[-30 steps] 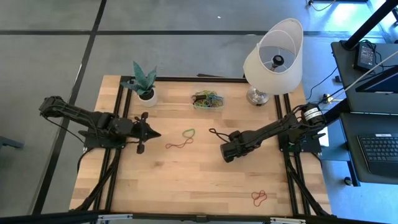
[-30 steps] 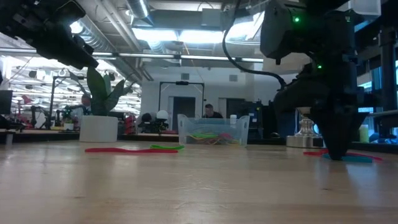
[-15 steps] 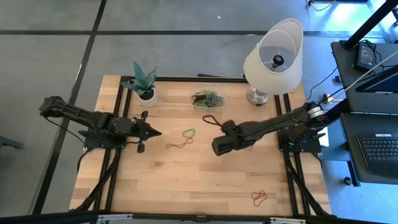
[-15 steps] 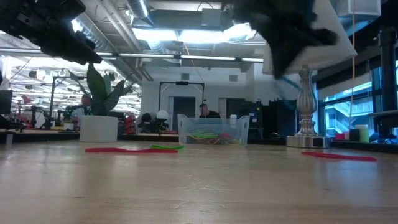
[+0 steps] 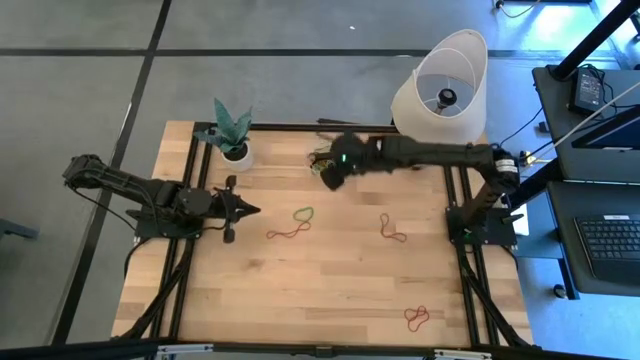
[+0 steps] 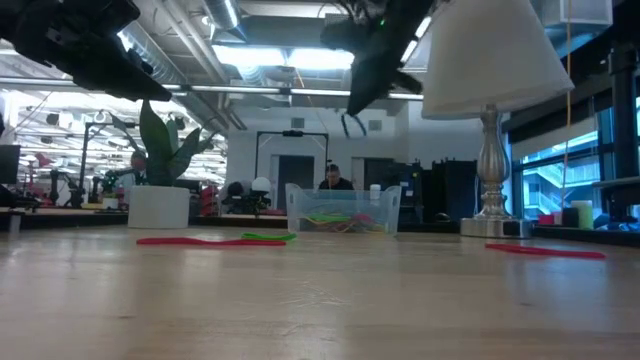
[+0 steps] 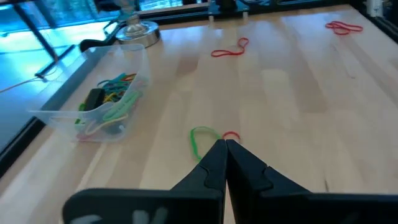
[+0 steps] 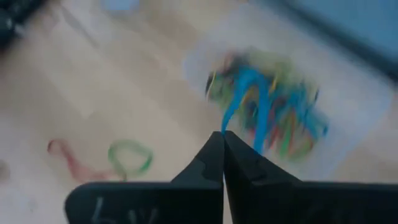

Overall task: Pick and place rubber bands into bin
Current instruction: Put the blue rubber band into the transparent bin

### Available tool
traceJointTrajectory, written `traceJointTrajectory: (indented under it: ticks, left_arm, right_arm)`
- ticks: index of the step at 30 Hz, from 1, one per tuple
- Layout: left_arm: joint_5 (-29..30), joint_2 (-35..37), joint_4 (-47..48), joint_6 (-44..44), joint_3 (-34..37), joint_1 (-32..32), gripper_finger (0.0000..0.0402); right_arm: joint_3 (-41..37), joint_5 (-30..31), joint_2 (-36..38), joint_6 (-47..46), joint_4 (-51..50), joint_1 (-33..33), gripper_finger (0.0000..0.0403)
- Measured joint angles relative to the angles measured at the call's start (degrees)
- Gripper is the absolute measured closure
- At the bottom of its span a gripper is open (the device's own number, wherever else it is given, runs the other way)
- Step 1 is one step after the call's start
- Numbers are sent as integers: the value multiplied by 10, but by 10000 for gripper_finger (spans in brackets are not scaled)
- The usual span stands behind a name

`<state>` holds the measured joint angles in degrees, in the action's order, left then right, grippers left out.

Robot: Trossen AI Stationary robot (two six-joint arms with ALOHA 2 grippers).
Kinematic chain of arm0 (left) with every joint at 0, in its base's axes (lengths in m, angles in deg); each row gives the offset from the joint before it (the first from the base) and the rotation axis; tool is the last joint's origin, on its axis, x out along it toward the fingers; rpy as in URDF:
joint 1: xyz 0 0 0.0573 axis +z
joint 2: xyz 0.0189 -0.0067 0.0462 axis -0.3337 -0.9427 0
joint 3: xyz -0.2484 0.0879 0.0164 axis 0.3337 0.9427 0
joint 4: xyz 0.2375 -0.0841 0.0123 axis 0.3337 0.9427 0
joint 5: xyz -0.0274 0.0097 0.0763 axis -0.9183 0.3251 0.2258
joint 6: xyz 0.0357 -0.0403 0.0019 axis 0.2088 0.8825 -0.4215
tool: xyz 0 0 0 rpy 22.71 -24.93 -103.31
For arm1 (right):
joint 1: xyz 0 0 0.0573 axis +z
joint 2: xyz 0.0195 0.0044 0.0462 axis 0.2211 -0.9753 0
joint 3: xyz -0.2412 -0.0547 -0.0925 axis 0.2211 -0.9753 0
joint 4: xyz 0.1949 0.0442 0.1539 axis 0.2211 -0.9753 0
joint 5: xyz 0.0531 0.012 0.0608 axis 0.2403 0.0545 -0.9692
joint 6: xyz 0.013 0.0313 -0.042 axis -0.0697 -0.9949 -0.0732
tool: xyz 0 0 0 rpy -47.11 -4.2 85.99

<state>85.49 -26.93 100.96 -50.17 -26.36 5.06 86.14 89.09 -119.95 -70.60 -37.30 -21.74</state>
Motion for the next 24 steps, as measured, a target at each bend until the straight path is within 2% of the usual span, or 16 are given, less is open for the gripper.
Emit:
traceJointTrajectory:
  ticks: [6,13,19,24]
  left_arm:
    - [71,0,-13,41,0,0,398]
    - [136,0,-13,61,0,0,398]
    - [145,0,-13,61,0,0,398]
    - [145,0,-13,64,0,0,398]
  right_arm:
    - [1,-59,-20,114,52,-87,403]
    - [0,-103,-93,200,43,-132,403]
    - [0,-119,-158,245,33,-149,402]
    - [0,-120,-179,261,25,-149,385]
